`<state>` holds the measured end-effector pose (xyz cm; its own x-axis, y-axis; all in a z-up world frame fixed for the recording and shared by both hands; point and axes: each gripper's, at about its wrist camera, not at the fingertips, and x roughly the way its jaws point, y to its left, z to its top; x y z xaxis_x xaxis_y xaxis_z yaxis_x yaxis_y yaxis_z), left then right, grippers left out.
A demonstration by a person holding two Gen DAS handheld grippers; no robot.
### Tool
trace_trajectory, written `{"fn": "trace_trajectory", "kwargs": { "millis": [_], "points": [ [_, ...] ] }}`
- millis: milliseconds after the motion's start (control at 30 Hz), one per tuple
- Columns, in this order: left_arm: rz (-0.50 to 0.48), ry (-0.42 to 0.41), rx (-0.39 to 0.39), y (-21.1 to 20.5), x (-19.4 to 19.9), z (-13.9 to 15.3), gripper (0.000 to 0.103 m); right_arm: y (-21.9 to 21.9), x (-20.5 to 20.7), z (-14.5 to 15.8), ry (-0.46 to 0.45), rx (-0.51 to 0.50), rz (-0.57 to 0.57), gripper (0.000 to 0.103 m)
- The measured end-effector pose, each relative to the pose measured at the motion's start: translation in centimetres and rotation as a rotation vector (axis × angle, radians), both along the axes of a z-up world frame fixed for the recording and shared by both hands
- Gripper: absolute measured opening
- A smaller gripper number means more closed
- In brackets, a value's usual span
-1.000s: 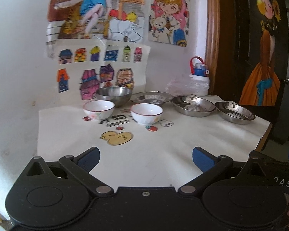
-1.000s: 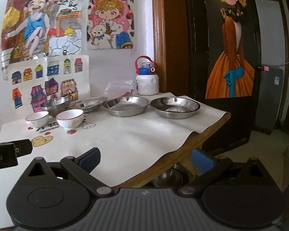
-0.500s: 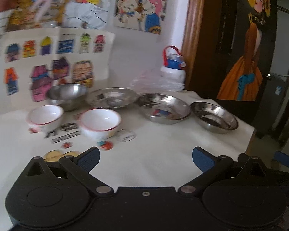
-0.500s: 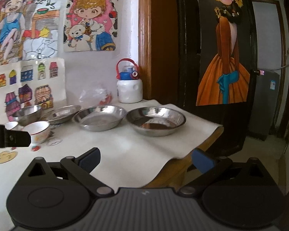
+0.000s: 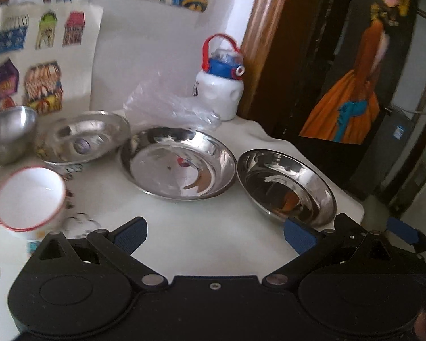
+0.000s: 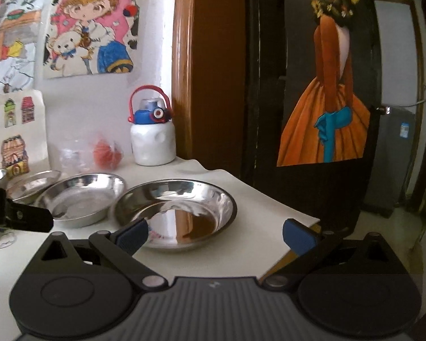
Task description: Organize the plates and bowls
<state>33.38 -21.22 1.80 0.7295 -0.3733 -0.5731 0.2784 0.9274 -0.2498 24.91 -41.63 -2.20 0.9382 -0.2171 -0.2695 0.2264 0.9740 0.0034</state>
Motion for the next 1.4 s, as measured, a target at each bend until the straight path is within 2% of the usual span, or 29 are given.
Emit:
{"fn": "trace_trajectory", "kwargs": {
  "millis": [267, 433, 533, 733, 833, 900, 1000, 1100, 1200, 1400],
  "points": [
    [0.066, 0.051, -0.045, -3.2, 3.7, -1.2, 0.102, -3.3, 5.1, -0.8, 0.071, 0.025, 0.041, 0.103],
    [0.092, 0.1, -0.074, -4.3, 5.2, -2.5, 0.101, -4.7, 6.7, -1.7, 0.092, 0.06, 0.065, 0.103],
    [0.075, 0.12, -0.089, -4.8, 5.7, -3.0, 0.095, -5.2, 7.1, -1.9, 0.088, 0.084, 0.096, 0.098],
    [0.051, 0.124, -0.097, -5.5, 6.3, -3.6, 0.078, -5.4, 7.8, -2.2, 0.098, 0.116, 0.124, 0.085],
    [0.048, 0.128, -0.116, -5.6, 6.7, -3.7, 0.066, -5.3, 8.0, -2.4, 0.103, 0.131, 0.132, 0.077],
    [0.047, 0.124, -0.115, -5.7, 6.9, -3.8, 0.05, -5.2, 8.1, -2.5, 0.104, 0.135, 0.129, 0.062],
    [0.035, 0.128, -0.114, -5.9, 7.4, -3.9, 0.037, -5.2, 8.3, -2.6, 0.108, 0.144, 0.121, 0.046],
    [0.036, 0.129, -0.131, -5.8, 7.6, -4.1, 0.029, -5.1, 8.3, -2.6, 0.11, 0.15, 0.115, 0.032],
    [0.018, 0.115, -0.136, -6.1, 7.6, -4.1, 0.016, -5.0, 8.1, -2.6, 0.106, 0.153, 0.108, 0.029],
    [0.002, 0.092, -0.1, -6.4, 6.7, -3.7, 0.016, -4.5, 7.4, -2.3, 0.108, 0.132, 0.091, 0.028]
  ]
}}
